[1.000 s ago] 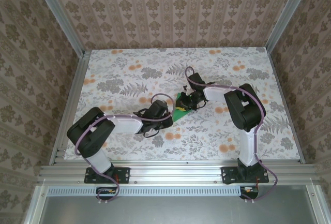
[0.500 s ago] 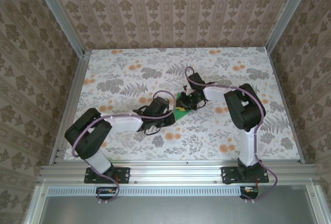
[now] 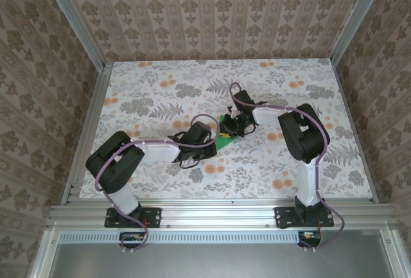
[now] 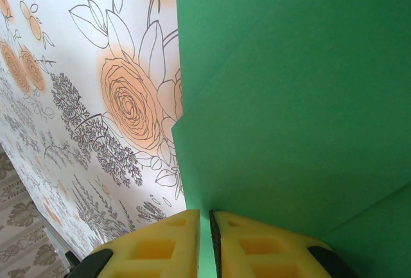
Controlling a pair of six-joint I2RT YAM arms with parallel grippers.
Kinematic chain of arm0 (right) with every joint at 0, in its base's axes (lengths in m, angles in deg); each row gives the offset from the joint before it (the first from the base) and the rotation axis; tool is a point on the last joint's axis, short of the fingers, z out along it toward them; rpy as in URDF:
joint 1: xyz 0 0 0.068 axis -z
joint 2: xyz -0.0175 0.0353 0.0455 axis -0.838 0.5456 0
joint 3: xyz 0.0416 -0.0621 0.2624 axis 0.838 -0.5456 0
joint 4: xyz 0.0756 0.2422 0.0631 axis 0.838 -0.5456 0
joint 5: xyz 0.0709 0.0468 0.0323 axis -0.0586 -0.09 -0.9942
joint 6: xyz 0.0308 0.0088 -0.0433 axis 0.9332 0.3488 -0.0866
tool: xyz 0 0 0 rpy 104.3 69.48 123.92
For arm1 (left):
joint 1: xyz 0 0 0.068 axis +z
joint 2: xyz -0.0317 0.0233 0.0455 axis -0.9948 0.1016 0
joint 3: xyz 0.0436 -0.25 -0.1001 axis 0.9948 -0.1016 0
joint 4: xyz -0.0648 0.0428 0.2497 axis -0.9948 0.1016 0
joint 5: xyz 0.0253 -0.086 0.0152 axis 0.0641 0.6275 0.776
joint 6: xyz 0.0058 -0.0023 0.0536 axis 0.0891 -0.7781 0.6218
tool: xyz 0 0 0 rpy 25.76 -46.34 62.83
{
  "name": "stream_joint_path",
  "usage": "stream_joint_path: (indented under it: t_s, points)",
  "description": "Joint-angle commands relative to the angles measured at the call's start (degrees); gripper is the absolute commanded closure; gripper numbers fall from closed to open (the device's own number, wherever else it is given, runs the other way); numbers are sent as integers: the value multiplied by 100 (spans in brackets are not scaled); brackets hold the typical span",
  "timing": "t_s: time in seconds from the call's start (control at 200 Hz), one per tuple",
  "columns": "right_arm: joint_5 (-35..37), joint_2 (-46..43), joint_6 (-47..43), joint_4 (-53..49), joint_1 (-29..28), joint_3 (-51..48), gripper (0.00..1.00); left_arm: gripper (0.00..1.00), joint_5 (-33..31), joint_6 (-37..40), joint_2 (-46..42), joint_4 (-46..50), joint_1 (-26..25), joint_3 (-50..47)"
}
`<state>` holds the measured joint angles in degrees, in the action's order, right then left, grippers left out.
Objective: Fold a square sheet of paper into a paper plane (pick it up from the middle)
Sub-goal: Fourth fold the wing at the center of the table.
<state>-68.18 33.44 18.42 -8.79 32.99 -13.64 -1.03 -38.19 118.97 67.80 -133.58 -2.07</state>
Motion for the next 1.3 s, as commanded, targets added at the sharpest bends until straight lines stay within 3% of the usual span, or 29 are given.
stream_joint_path:
  t_s: [0.0, 0.22, 0.45, 0.675, 1.295]
  points:
    - [1098, 608, -25, -647, 105, -231, 83, 95, -245, 48, -170, 497, 50, -157]
    - [1115, 614, -35, -674, 101, -223, 83, 95, -306, 50, -324, 653, 79, -298]
    - [1025, 573, -27, -621, 107, -219, 82, 93, 353, -127, -739, -579, 309, -400]
    - [993, 567, -10, -612, 105, -164, 82, 94, 594, -334, -122, -1259, 283, -105]
    - [829, 505, -29, -546, 139, -91, 81, 98, 29, -254, 149, -147, 204, -179]
